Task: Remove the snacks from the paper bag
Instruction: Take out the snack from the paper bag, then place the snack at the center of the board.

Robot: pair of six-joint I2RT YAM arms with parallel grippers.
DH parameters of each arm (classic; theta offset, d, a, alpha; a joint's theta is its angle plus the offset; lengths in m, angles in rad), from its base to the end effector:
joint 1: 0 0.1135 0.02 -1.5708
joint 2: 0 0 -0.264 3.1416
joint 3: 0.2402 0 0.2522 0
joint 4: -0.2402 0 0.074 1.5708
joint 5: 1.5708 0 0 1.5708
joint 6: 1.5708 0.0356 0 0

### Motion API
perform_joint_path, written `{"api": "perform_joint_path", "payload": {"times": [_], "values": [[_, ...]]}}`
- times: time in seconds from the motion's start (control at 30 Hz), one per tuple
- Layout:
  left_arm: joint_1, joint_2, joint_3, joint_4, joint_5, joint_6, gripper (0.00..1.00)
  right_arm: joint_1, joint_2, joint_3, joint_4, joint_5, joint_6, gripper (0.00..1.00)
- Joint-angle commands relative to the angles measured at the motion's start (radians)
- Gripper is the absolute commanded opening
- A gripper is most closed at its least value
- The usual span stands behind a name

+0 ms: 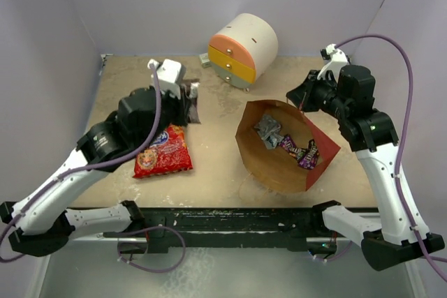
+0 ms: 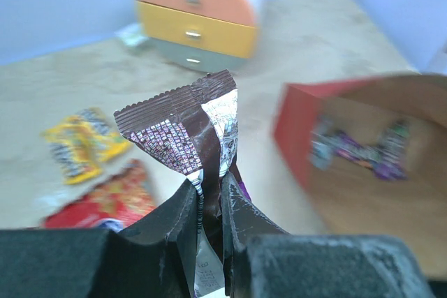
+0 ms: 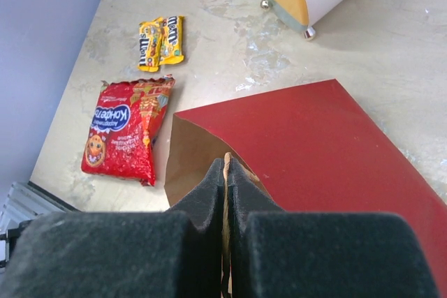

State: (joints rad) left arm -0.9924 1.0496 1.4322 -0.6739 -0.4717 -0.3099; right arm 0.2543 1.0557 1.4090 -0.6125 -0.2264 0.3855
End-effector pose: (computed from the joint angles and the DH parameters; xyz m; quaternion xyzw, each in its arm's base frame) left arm 0.1200 -0.1542 0.4592 0.1296 0.7817 -0.2027 0.5753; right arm 0.1955 0.0591 0.4564 -0.0171 0.7903 0.2755 0.5470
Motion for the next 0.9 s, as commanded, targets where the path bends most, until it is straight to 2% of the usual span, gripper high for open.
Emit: {"api": "perform_joint_path", "payload": {"times": [0.0,0.27,0.4,0.53,0.63,0.87], "values": [[0.267,0.12,0.052,0.044,0.019,0.181,0.13,-0.001,-0.001,0.001,0.055,0.011,-0.005,0.0],[0.702,0.362,0.032,0.258,0.206,0.281,0.09,-0.001,0.007,0.025,0.02,-0.001,0.033,0.0],[0.846,0.52,0.017,0.388,0.254,0.279,0.09,-0.001,0.007,0.035,-0.031,-0.006,0.03,0.0],[0.915,0.675,0.056,0.439,0.239,0.331,0.08,-0.001,-0.005,0.048,-0.071,-0.007,0.022,0.0],[0.955,0.758,0.096,0.402,0.256,0.352,0.08,-0.001,-0.017,0.045,-0.077,0.006,0.02,0.0],[0.995,0.803,0.007,0.44,0.298,0.417,0.09,-0.001,-0.007,0.036,-0.073,-0.051,0.018,0.0]]}}
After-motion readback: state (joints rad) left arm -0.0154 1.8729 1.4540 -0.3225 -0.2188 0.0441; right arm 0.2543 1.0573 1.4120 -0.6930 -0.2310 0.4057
